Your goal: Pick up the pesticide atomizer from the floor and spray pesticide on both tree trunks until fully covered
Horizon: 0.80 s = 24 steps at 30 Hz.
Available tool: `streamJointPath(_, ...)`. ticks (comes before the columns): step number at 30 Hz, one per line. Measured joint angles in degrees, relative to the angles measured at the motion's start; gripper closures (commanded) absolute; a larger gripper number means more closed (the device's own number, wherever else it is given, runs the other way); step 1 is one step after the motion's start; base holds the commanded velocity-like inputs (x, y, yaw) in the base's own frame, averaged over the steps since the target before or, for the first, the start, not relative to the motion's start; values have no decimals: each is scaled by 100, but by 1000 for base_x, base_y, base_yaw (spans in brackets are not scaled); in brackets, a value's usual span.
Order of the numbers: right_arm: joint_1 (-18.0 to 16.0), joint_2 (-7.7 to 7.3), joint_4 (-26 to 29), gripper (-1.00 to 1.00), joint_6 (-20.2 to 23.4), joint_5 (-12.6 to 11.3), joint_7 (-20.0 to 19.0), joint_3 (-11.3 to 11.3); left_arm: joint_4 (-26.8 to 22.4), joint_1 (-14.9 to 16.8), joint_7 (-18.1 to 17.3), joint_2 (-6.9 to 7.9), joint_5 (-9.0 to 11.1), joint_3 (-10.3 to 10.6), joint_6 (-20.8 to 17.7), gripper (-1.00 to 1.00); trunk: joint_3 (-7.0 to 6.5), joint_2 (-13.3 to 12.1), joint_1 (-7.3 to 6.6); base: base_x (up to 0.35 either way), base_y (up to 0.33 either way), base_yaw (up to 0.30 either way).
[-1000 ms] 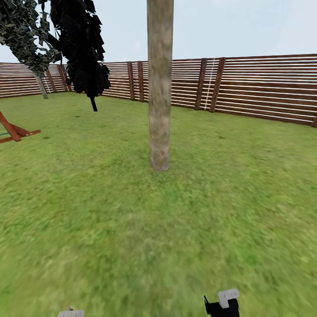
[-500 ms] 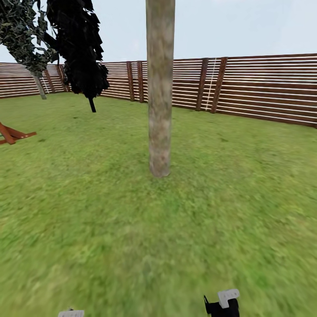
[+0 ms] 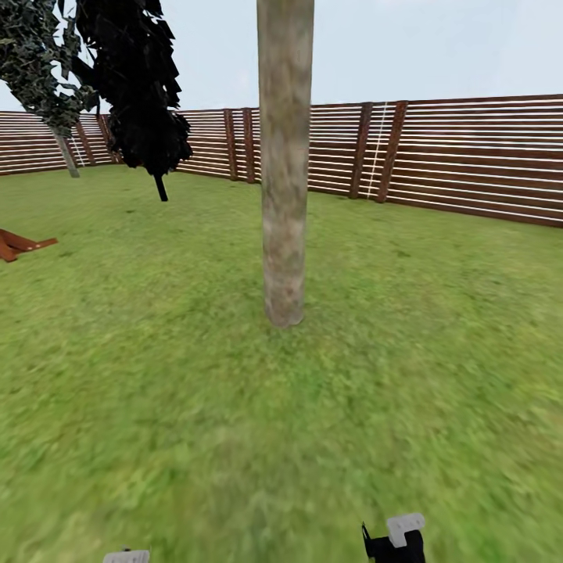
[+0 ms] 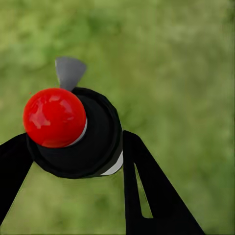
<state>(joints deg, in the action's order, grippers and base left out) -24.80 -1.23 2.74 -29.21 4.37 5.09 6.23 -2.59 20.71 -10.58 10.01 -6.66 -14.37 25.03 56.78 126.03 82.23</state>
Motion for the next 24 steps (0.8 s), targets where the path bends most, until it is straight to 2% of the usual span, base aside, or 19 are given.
streamJointPath(24,3,9,2,-100,0,-8,0,-1,0,0,0,0,-2,1,0,100,0,0,0,340,0,-7)
